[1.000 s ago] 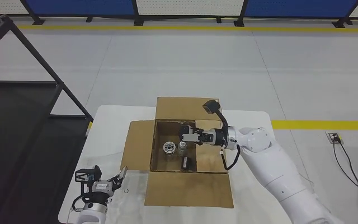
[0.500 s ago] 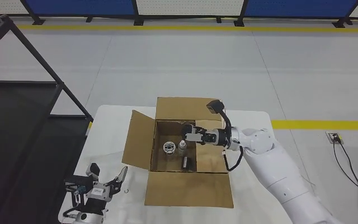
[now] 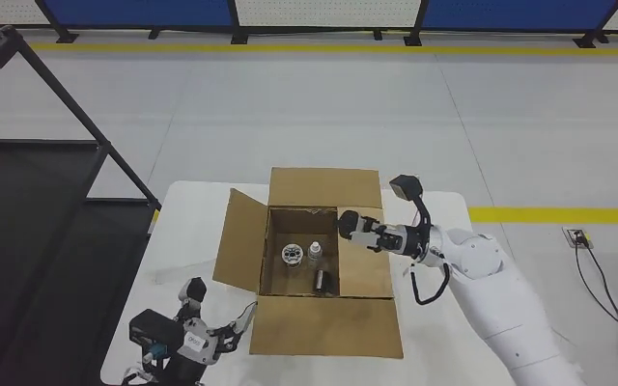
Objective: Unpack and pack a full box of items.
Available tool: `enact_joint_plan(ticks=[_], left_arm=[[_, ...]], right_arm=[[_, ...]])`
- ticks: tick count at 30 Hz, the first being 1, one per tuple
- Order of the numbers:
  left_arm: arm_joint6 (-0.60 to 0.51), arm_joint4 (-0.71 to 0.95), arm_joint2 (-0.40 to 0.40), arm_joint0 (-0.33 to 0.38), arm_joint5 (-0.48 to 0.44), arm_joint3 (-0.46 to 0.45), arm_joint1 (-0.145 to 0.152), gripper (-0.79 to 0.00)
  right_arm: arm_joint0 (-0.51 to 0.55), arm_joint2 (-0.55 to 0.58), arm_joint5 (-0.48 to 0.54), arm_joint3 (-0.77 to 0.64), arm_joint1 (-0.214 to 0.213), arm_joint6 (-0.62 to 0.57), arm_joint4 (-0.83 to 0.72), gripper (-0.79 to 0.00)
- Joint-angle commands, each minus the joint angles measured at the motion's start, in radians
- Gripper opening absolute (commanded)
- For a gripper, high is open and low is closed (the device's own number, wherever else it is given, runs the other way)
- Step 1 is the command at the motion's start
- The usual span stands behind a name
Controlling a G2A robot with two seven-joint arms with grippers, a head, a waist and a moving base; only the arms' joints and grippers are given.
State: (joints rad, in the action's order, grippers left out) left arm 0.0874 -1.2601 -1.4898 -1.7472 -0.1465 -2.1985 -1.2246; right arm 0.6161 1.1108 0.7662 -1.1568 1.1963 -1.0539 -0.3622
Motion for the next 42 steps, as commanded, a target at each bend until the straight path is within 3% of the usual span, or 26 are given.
enact_joint_plan(ticks=[1, 8, 13, 32, 38, 42], left_arm=[[-0.046, 0.010, 0.042, 0.049, -0.006, 0.015, -0.003, 0.000], [-0.218, -0.035, 0.238, 0.307, 0.063, 0.143, -0.026, 0.000], [-0.324, 0.000, 0.351, 0.437, 0.130, 0.223, -0.051, 0.000], [-0.324, 0.015, 0.350, 0.435, 0.128, 0.228, -0.051, 0.000], [-0.365, 0.091, 0.360, 0.494, 0.132, 0.295, -0.062, 0.000], [-0.439, 0.279, 0.368, 0.562, 0.133, 0.360, -0.078, 0.000]], right_arm=[[0.025, 0.029, 0.007, -0.025, -0.015, 0.007, 0.008, 0.000], [0.115, 0.137, 0.003, -0.122, -0.083, 0.002, 0.006, 0.000], [0.145, 0.180, -0.007, -0.135, -0.117, -0.007, -0.005, 0.000], [0.145, 0.180, -0.007, -0.135, -0.117, -0.007, -0.005, 0.000], [0.164, 0.191, 0.021, -0.179, -0.127, 0.021, 0.020, 0.000], [0.176, 0.216, 0.021, -0.218, -0.153, 0.021, 0.034, 0.000]])
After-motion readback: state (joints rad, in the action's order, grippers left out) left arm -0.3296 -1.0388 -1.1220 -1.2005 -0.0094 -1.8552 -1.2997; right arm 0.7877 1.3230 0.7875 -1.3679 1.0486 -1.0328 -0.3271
